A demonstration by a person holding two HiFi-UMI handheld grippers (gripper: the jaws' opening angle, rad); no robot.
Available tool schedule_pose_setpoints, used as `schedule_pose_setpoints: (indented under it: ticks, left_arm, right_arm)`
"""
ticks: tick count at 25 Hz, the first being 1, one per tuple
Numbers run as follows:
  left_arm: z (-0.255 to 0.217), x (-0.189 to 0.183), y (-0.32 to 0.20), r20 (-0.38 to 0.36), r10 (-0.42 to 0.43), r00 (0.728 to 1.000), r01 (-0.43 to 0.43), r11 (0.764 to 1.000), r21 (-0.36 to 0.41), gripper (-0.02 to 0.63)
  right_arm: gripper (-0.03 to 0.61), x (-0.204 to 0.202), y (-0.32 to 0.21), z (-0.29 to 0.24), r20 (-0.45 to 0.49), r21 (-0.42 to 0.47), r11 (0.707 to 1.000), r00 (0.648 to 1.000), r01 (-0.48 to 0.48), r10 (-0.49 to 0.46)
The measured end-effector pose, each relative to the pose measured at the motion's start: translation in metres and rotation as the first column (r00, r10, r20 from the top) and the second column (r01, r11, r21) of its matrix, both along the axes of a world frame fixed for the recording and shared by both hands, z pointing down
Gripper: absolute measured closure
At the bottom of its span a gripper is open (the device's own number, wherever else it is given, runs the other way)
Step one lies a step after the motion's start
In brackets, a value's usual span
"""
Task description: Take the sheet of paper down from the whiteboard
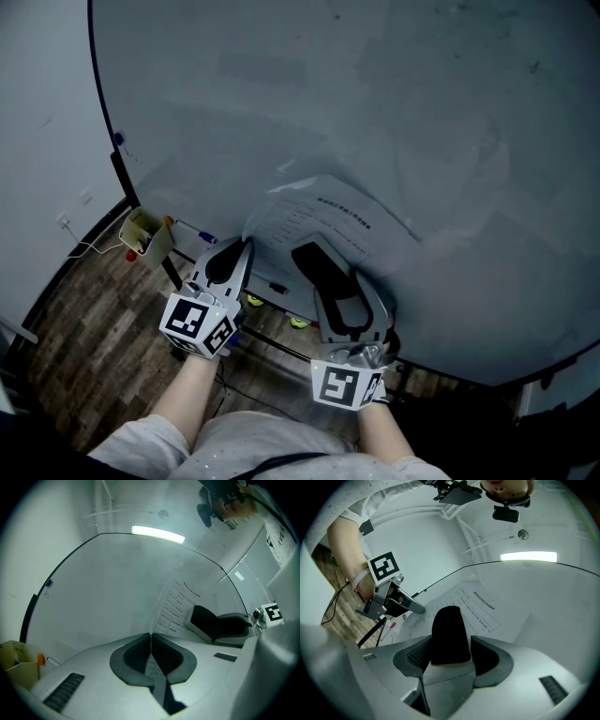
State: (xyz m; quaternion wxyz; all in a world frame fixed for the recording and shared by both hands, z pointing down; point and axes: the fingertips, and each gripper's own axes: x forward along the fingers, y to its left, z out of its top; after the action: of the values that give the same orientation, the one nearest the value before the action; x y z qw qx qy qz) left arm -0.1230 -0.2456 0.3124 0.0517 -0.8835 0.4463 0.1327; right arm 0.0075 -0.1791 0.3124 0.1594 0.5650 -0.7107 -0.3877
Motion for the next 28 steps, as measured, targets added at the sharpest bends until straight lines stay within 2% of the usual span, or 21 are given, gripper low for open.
schedule_pose_setpoints:
  ticks: [28]
  left_arm:
    - [-0.009, -0.008, 0.01, -0.001, -0.04, 0.999, 0.04, 0.999, 0.026, 0.594]
  right_arm:
    - [0.318, 0.004, 0.001, -0.003, 0.009, 0.01, 1.0, 1.0, -0.019, 0.019]
